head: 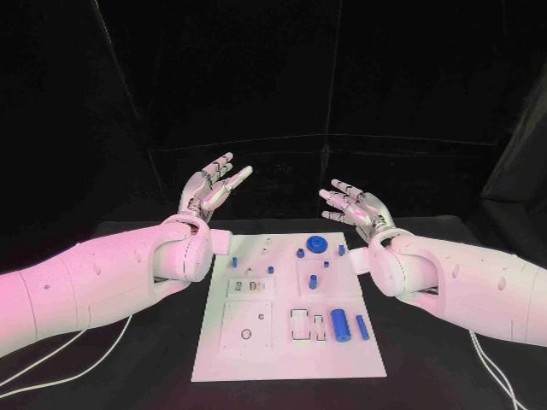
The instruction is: Assemble the parts on the task board
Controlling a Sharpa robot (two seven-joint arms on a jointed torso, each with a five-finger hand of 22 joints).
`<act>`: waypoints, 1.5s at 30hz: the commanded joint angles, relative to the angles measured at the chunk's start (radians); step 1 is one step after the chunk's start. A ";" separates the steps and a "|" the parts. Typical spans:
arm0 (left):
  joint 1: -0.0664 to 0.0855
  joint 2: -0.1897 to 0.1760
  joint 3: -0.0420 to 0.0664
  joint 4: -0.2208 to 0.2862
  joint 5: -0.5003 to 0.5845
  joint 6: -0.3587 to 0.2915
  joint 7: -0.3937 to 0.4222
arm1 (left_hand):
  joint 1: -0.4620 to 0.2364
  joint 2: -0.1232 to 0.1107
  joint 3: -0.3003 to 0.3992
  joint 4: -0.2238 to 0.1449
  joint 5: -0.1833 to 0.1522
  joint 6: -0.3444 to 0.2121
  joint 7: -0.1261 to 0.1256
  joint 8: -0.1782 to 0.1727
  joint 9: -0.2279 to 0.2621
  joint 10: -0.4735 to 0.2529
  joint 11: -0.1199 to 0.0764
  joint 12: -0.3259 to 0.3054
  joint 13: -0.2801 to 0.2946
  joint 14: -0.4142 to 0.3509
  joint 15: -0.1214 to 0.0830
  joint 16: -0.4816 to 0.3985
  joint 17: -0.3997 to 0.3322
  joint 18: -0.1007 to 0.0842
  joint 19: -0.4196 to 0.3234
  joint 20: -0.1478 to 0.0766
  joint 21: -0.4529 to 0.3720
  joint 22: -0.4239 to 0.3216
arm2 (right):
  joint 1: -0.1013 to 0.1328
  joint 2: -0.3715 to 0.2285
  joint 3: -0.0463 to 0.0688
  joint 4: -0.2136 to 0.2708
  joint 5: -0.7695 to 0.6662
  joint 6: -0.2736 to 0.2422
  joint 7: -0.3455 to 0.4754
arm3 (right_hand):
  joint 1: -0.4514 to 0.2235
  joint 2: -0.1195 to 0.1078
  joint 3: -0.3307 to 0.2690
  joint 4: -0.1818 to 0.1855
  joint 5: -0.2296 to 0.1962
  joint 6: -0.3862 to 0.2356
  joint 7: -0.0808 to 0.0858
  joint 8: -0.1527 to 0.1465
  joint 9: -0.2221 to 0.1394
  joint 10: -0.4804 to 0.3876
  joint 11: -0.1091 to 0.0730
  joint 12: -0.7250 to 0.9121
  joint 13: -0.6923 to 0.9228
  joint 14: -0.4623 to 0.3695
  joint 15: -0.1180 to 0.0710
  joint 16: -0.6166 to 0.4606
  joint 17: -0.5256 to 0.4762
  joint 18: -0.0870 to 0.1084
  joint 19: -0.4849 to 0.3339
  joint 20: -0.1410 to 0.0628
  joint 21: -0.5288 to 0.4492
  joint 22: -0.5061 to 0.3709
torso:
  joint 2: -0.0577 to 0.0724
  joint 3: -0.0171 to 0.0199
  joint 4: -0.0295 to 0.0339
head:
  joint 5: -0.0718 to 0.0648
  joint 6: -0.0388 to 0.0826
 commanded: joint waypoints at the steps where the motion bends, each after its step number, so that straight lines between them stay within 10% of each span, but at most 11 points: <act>1: 0.011 0.008 -0.005 -0.018 0.023 0.114 0.088 | 0.016 -0.001 0.007 0.000 0.003 0.016 0.146 0.005 0.002 0.013 0.012 0.008 0.002 0.013 0.003 0.015 0.003 0.019 0.009 0.006 0.009 0.003 | 0.015 0.016 -0.007 -0.035 -0.086 0.195 -0.053 | 0.125 -0.004 0.011 -0.076 -0.004 0.213 0.139 0.040 0.021 0.355 0.029 0.064 0.029 0.350 0.015 0.063 0.027 0.060 0.178 0.007 0.070 0.030 | 0.000 0.0001 -0.0002 | 0.000 0.000; 5: 0.012 0.009 -0.005 -0.019 0.023 0.116 0.089 | 0.026 -0.001 0.011 -0.001 0.003 0.069 0.151 0.014 0.007 0.076 0.024 0.017 0.008 0.068 0.000 0.063 0.014 0.021 0.072 0.007 0.032 0.017 | 0.024 0.028 -0.015 -0.061 -0.104 0.241 -0.066 | 0.179 -0.016 0.023 -0.130 -0.019 0.475 0.114 0.095 0.043 0.537 -0.007 0.117 0.032 0.535 -0.028 0.107 0.030 0.097 0.285 -0.001 0.132 0.049 | 0.000 0.0001 -0.0002 | 0.000 0.000; 8: 0.012 0.009 -0.005 -0.019 0.023 0.116 0.089 | 0.036 0.000 0.013 -0.005 0.003 0.107 0.153 0.020 0.010 0.133 0.024 0.024 0.012 0.103 -0.005 0.089 0.020 0.028 0.122 0.005 0.052 0.027 | 0.026 0.030 -0.017 -0.066 -0.108 0.251 -0.068 | 0.200 -0.032 0.024 -0.159 -0.025 0.561 0.101 0.106 0.046 0.583 -0.022 0.123 0.028 0.595 -0.046 0.118 0.030 0.097 0.334 -0.019 0.159 0.058 | 0.000 0.0001 -0.0002 | 0.000 0.000; 9: 0.014 -0.048 -0.005 0.024 0.023 0.132 0.081 | 0.041 0.001 0.014 -0.009 0.004 0.130 0.153 0.023 0.012 0.158 0.022 0.028 0.014 0.118 -0.008 0.099 0.021 0.030 0.144 0.006 0.061 0.032 | 0.054 -0.005 -0.016 -0.082 -0.426 0.156 -0.051 | 0.205 -0.038 0.023 -0.170 -0.027 0.576 0.097 0.105 0.043 0.596 -0.027 0.120 0.026 0.616 -0.053 0.119 0.028 0.098 0.352 -0.026 0.170 0.060 | 0.026 0.0001 -0.0059 | 0.010 0.008; 15: 0.014 -0.070 -0.006 0.043 -0.006 0.144 0.082 | 0.077 0.002 0.020 -0.045 0.007 0.362 0.140 0.061 0.029 0.530 -0.009 0.114 0.042 0.271 -0.054 0.163 0.031 0.075 0.449 0.003 0.190 0.094 | 0.081 -0.015 -0.016 -0.088 -0.632 0.144 -0.076 | 0.222 -0.043 0.025 -0.216 -0.030 0.627 0.084 0.092 0.036 0.663 -0.046 0.104 0.025 0.717 -0.084 0.119 0.028 0.097 0.424 -0.060 0.219 0.076 | 0.045 0.0034 -0.0039 | 0.006 0.016; 24: 0.013 -0.122 -0.006 0.103 -0.119 0.188 0.057 | 0.109 0.012 0.048 -0.112 0.007 0.626 0.097 0.090 0.034 0.723 -0.064 0.152 0.039 0.498 -0.119 0.184 0.034 0.109 0.652 -0.028 0.288 0.122 | 0.129 -0.020 -0.016 -0.088 -0.903 0.147 -0.167 | 0.237 -0.054 0.046 -0.231 -0.011 0.704 0.060 0.078 0.035 0.781 -0.082 0.080 0.025 0.889 -0.141 0.140 0.047 0.095 0.516 -0.122 0.345 0.140 | 0.092 0.0038 0.0087 | -0.004 0.036; 33: 0.013 -0.185 -0.006 0.200 -0.181 0.237 0.029 | 0.114 0.016 0.100 -0.160 0.005 0.682 0.071 0.073 0.030 0.816 -0.097 0.126 0.036 0.638 -0.162 0.167 0.067 0.108 0.749 -0.072 0.318 0.123 | 0.148 -0.014 -0.015 -0.077 -1.250 0.218 -0.319 | 0.223 -0.099 0.048 -0.229 0.025 0.750 0.030 0.059 0.035 0.828 -0.113 0.046 0.028 1.112 -0.202 0.263 0.129 0.095 0.617 -0.180 0.573 0.274 | 0.131 0.0009 0.0195 | -0.015 0.047; 45: 0.011 -0.213 -0.007 0.298 -0.138 0.254 0.021 | 0.076 0.009 0.108 -0.159 0.005 0.683 0.077 0.053 0.029 0.819 -0.090 0.095 0.036 0.633 -0.153 0.122 0.074 0.105 0.743 -0.066 0.302 0.110 | 0.151 0.014 -0.014 -0.073 -1.450 0.284 -0.419 | 0.185 -0.107 0.080 -0.229 0.015 0.751 0.032 0.038 0.034 0.792 -0.115 0.033 0.028 1.104 -0.200 0.586 0.320 0.088 0.600 -0.181 0.834 0.472 | 0.170 0.0005 0.0328 | -0.019 0.053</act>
